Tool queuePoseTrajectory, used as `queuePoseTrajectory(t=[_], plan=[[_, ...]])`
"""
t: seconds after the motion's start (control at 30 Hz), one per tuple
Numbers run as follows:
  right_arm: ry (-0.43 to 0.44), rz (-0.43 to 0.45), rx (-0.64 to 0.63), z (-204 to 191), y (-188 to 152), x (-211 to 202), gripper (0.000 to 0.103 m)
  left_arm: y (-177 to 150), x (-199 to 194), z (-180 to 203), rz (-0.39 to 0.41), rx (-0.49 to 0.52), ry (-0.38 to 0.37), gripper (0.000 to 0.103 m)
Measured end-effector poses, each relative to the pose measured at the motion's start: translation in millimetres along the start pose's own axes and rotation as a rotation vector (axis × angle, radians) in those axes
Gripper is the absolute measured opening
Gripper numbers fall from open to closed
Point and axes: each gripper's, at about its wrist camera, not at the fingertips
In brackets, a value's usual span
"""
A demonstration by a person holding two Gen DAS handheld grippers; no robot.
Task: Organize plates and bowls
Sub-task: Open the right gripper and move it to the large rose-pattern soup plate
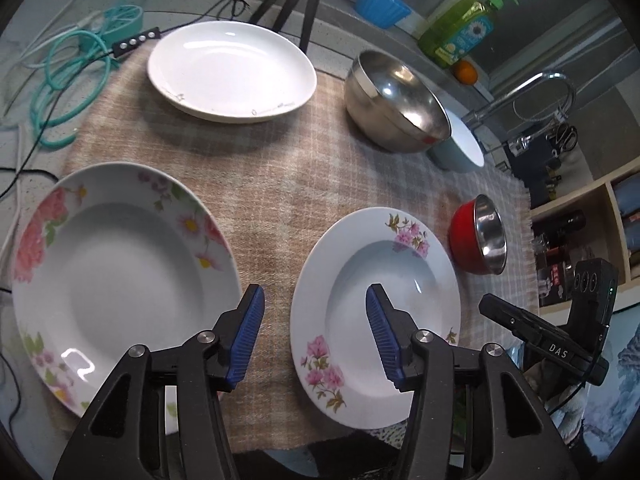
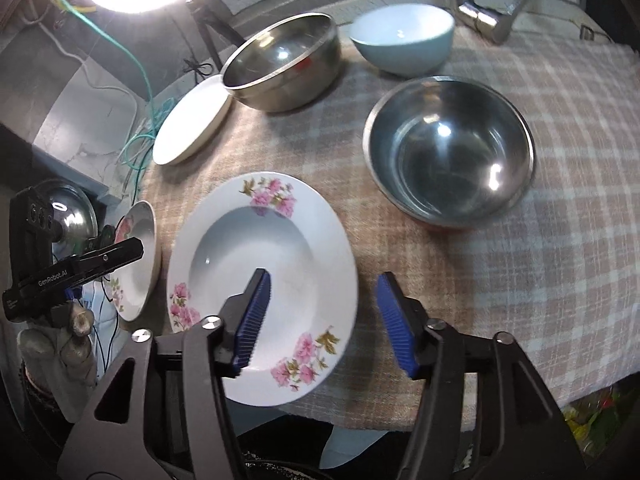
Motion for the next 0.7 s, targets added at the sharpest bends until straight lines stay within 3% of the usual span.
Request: queuePoseTrajectory(t=[0.37, 0.7], plan=[[0.054, 0.017, -0.137, -60, 13, 7, 0.066, -22, -53, -34, 0.151, -0.110, 0.041, 0.052], [0.109, -0.010, -0.198, -103, 22, 28, 0.066, -43, -82, -82, 0.226, -0.238, 0.105, 0.052]])
Point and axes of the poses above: each gripper's, at about its wrist camera, not at the fingertips, and x roughly the way its jaws point, z to its right, y to its top, and after that the axes turned 3 degrees about x, right-handed
